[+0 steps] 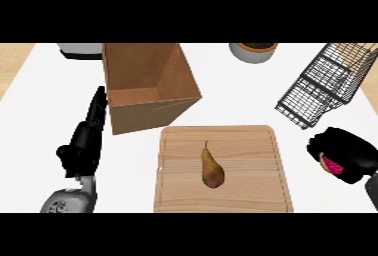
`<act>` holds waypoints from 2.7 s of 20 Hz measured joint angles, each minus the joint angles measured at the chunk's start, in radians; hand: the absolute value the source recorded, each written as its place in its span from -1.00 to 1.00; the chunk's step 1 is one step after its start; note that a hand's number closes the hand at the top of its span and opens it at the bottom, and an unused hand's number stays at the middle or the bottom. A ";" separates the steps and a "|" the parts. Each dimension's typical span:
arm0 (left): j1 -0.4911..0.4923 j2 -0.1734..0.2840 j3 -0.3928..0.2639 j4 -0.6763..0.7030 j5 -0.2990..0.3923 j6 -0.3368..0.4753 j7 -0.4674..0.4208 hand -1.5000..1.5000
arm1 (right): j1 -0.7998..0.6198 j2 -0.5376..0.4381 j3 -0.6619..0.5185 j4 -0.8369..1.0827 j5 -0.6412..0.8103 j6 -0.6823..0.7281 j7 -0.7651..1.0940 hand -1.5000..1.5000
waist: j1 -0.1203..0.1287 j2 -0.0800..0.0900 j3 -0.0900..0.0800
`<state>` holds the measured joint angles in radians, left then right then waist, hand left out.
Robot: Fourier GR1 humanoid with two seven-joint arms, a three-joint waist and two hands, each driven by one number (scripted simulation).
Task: Pick the cupcake from the cutting board and place it in the tiered basket
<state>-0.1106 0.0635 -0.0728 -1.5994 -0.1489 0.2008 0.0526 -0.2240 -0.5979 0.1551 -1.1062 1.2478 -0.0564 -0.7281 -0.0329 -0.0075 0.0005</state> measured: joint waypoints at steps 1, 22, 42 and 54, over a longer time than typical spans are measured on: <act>-0.002 0.004 0.004 0.004 0.005 -0.006 -0.003 0.00 | 0.032 -0.024 -0.026 -0.013 -0.009 -0.022 0.001 1.00 | 0.001 0.000 0.000; -0.002 -0.014 -0.007 0.010 -0.005 -0.014 -0.013 0.00 | 0.097 -0.425 -0.668 -0.427 -0.639 0.507 0.063 1.00 | 0.022 0.002 -0.001; -0.041 -0.032 -0.013 0.027 -0.019 -0.026 -0.009 0.00 | -0.378 -0.373 -0.425 -0.165 -0.751 0.615 0.361 1.00 | 0.055 0.010 0.001; -0.042 -0.045 -0.016 0.028 -0.032 -0.017 -0.015 0.00 | -0.587 -0.270 -0.335 0.199 -0.594 0.492 0.321 -1.00 | 0.061 0.012 0.001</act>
<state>-0.1524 0.0184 -0.0885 -1.5718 -0.1813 0.1835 0.0373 -0.8105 -0.8684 -0.1795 -0.9070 0.6538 0.4360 -0.4070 0.0278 0.0043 0.0016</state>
